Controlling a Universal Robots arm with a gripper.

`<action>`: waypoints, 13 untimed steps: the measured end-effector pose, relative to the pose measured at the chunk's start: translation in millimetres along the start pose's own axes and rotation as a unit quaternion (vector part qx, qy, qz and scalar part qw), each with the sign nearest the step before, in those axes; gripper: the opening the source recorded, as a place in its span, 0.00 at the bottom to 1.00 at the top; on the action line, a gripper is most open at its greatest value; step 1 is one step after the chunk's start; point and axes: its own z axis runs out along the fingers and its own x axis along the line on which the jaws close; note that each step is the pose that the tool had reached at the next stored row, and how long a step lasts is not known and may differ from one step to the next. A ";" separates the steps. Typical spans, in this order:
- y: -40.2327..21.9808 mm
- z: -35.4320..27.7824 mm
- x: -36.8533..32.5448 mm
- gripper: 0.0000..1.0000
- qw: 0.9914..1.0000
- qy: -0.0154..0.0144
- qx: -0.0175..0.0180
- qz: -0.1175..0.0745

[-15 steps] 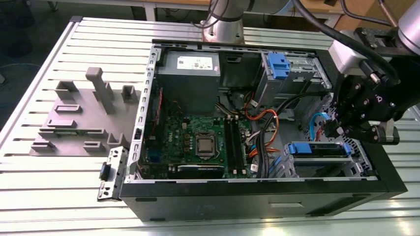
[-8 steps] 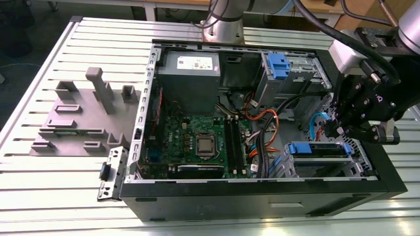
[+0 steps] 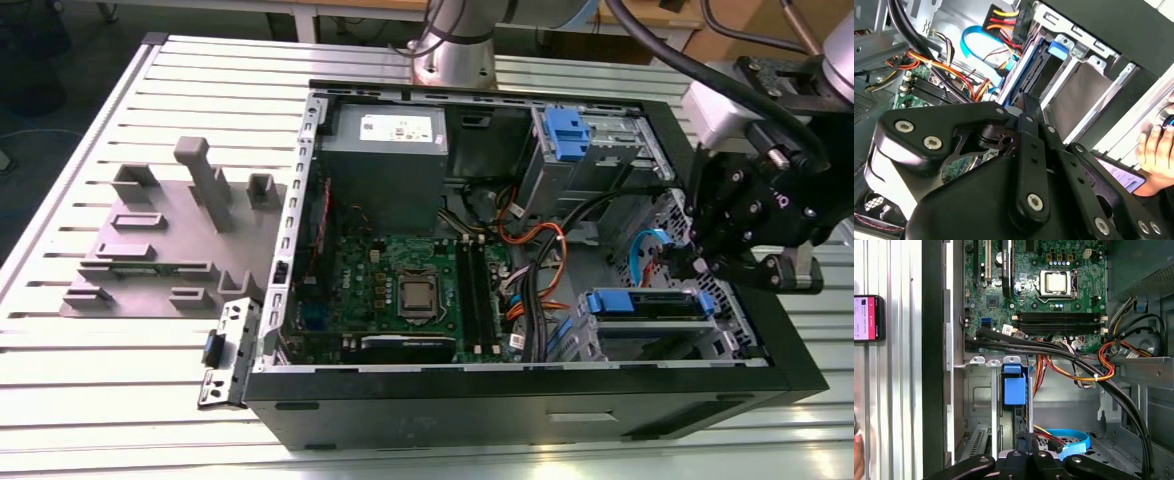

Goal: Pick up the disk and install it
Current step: 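Insert the first disk wire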

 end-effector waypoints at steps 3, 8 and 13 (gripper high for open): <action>-5.3 0.0 -0.2 0.11 1.000 0.000 -0.001 0.000; -8.7 -0.1 -0.5 0.11 1.000 0.000 -0.001 0.000; -9.2 -0.1 -0.9 0.11 1.000 0.000 -0.001 0.000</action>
